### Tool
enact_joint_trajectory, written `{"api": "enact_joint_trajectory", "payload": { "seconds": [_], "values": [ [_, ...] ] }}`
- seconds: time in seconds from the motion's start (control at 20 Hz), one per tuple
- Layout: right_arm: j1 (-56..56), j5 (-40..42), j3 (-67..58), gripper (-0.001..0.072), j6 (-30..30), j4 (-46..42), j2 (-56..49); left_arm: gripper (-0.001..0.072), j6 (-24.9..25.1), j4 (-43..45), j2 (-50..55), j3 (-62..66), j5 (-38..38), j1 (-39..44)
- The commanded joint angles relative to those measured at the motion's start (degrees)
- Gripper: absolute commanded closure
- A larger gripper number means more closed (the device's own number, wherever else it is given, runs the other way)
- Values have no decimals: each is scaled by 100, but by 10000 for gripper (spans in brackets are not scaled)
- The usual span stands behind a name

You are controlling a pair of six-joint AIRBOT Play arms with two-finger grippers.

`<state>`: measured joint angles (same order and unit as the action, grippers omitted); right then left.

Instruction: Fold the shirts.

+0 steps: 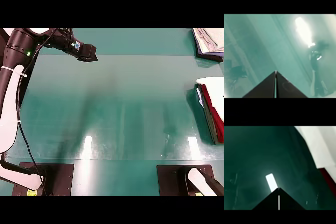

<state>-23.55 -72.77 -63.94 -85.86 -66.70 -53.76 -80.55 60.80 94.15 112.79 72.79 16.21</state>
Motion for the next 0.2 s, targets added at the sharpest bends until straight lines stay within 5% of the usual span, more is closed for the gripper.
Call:
{"api": "enact_joint_trajectory", "payload": {
  "seconds": [0.0,0.15],
  "values": [
    [662,476,2,696,0,63,2,680,-4,2,-4,0,-37,0],
    [726,459,2,696,0,68,2,680,-4,2,-4,0,-37,0]
  ]
}}
